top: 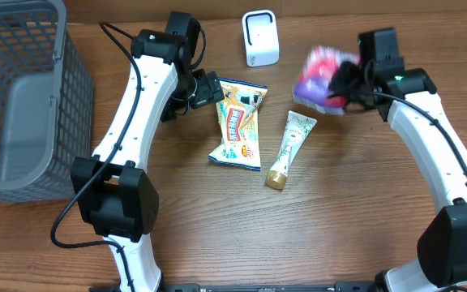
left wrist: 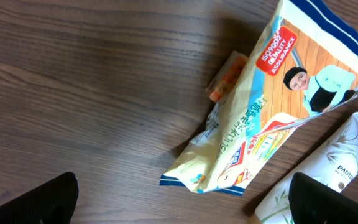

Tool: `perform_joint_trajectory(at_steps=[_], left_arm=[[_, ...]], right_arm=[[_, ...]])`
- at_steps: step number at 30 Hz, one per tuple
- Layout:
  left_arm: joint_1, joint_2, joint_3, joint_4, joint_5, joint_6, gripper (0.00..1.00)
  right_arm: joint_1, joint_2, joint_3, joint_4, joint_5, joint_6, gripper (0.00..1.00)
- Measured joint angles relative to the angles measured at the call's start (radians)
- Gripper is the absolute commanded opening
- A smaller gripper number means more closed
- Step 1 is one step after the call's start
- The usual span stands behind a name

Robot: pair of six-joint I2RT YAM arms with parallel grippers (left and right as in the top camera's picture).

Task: Scan the item barcode
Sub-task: 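Lift the pink pack with the right gripper toward the white scanner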

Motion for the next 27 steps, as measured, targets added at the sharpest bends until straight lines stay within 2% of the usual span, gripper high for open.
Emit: perform_joint_trajectory(at_steps=[6,10,12,20,27], left_arm=[[0.0,0.0,0.0,-0.022,0.001,0.0,1.0],[0.0,0.0,0.0,-0.025,0.006,0.0,1.0],[0.0,0.0,0.0,-0.025,0.007,0.0,1.0],[0.0,0.0,0.0,-0.024,0.007,0.0,1.0],[0.0,0.0,0.0,-0.021,0.007,0.0,1.0]], right_arm=[[0.001,0.011,0.005,0.327,-0.067,0.137,0.04],[0.024,0.09,0.014,0.573,-0.118,0.266,0.04],[0.043,0.136,0.016,0.62,-0.13,0.307,0.05],[0.137,0.429,0.179,0.607,-0.154,0.396,0.04],[0.172,0.443,0.211,0.594,-0.097,0.401,0.04]])
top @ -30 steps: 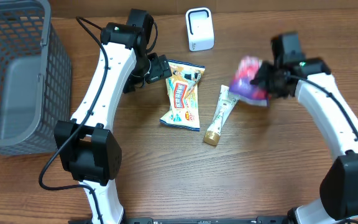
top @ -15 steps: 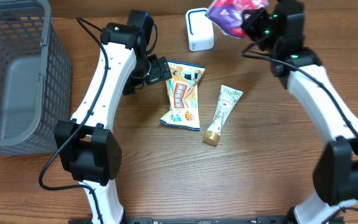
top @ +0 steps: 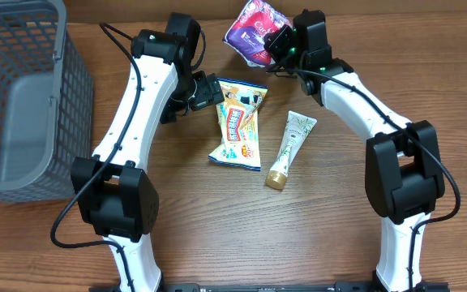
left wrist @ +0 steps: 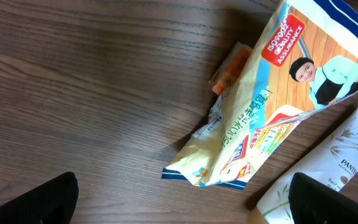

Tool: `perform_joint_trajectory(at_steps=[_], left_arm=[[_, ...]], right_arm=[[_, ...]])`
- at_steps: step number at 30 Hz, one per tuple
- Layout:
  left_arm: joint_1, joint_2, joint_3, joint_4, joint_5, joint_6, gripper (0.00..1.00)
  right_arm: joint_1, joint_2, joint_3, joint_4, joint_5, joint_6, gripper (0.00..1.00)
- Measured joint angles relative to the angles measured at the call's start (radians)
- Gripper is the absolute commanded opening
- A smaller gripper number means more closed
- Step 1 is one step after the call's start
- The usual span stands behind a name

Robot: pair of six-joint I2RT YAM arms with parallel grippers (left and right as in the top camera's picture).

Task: Scan the item barcode

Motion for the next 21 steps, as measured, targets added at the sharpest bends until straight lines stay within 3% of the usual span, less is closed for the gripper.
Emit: perform_joint_trajectory(at_steps=[11,17,21], left_arm=[[0.0,0.0,0.0,0.0,0.0,0.0,1.0],[0.0,0.0,0.0,0.0,0.0,0.0,1.0],[0.0,0.0,0.0,0.0,0.004,0.0,1.0]], right_arm=[[-0.002,0.0,0.011,-0.079,0.07,-0.042,0.04],[-0.13,-0.02,0.209,-0.457,0.068,-0.071,0.04],[-0.357,-0.093,0.32,-0.727,0.092,-0.077,0.04]])
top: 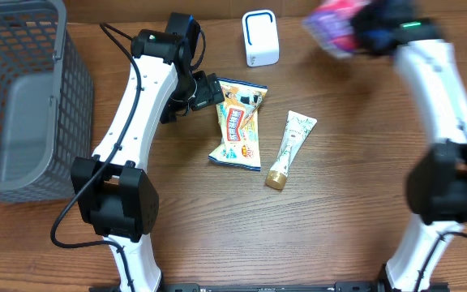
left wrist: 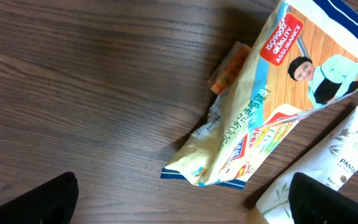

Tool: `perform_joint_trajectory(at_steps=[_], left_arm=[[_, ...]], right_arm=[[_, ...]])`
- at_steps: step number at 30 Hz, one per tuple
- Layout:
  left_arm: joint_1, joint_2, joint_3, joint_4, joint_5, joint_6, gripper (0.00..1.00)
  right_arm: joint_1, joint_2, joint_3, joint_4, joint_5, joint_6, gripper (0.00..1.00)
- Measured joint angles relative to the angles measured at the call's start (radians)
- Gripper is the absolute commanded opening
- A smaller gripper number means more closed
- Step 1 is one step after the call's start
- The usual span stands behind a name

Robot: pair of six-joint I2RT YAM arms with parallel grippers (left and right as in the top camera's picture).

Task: Scan the item barcode

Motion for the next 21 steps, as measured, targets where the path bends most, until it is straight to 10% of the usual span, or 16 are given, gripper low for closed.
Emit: perform_joint_trajectory(at_steps=[13,17,21], left_arm=[[0.0,0.0,0.0,0.0,0.0,0.0,1.0],[0.0,0.0,0.0,0.0,0.0,0.0,1.0],[0.0,0.0,0.0,0.01,0.0,0.0,1.0]], right_arm=[[-0.773,0.0,-0.041,-0.303,0.091,-0.052,0.09],[-0.868,0.068,-0.071,-0.275,0.101,-0.1,0.56],[-0.911,0.089,-0.073,-0.286,0.109,-0.138,0.7]])
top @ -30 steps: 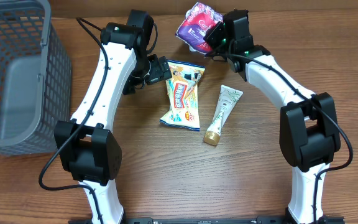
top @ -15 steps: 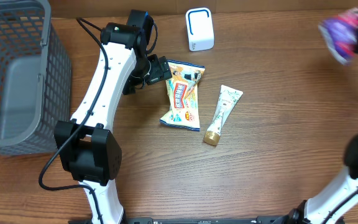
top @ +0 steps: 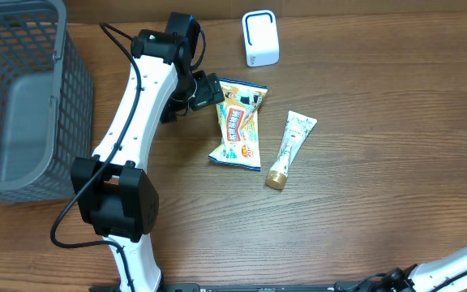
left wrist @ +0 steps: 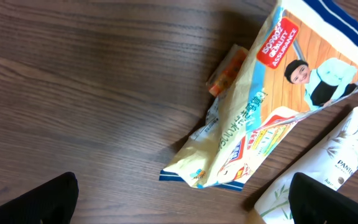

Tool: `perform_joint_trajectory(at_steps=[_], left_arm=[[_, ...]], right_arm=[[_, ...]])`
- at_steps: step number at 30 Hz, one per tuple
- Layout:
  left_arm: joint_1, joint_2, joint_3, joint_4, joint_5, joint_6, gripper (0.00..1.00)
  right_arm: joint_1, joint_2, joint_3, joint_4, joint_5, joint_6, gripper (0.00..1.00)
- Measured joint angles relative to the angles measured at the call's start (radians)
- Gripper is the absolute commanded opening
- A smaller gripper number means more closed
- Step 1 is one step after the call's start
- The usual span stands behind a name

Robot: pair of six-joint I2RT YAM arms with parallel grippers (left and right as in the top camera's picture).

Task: Scan the item barcode

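The white scanner with a blue ring (top: 260,37) stands at the back of the table. A yellow snack packet (top: 237,126) lies face up in the middle, its lower end (left wrist: 229,158) crumpled. A white tube with a gold cap (top: 292,146) lies to the right of it, and its corner (left wrist: 331,165) shows in the left wrist view. My left gripper (top: 207,89) hangs open just left of the packet's top, its two dark fingertips (left wrist: 42,199) wide apart above bare wood. My right gripper and the purple packet are out of view.
A grey mesh basket (top: 14,97) fills the far left. A small orange item (left wrist: 229,68) pokes out from under the snack packet. A white piece of the right arm (top: 460,261) shows at the bottom right edge.
The right arm with the purple packet was blurred at the top right; now both have gone from the overhead view but for a bit of arm at the bottom right edge. The left arm has not moved.
My right gripper held a purple packet to the right of the scanner. Then it held the packet over the scanner. Then it was at the top right with it, and now arm and packet are out of view. The left gripper stayed open beside the snack packet.
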Motion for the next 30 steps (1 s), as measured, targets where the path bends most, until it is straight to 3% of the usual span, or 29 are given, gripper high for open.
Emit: perform_joint_trajectory(at_steps=[4,8,13,18,21,28,30], left_arm=[[0.0,0.0,0.0,0.011,0.0,0.0,1.0],[0.0,0.0,0.0,0.027,0.0,0.0,1.0],[0.021,0.0,0.0,0.04,0.004,-0.035,1.0],[0.148,0.0,0.0,0.04,0.011,-0.119,1.0],[0.225,0.0,0.0,0.04,0.004,-0.137,1.0],[0.264,0.0,0.0,0.043,-0.12,-0.2,1.0],[0.285,0.0,0.0,0.043,-0.137,-0.212,1.0]], right_arm=[[0.005,0.0,0.004,-0.021,-0.078,-0.052,0.73],[0.032,-0.011,0.029,-0.029,-0.318,-0.179,0.73],[0.182,-0.069,0.04,-0.152,-0.565,-0.351,0.73],[0.541,-0.086,0.044,-0.256,-0.638,-0.555,0.72],[0.818,-0.086,0.044,-0.246,-0.582,-0.595,0.72],[1.342,-0.082,0.034,-0.084,-0.258,-0.435,0.77],[1.425,-0.077,0.034,-0.05,-0.176,-0.391,0.79]])
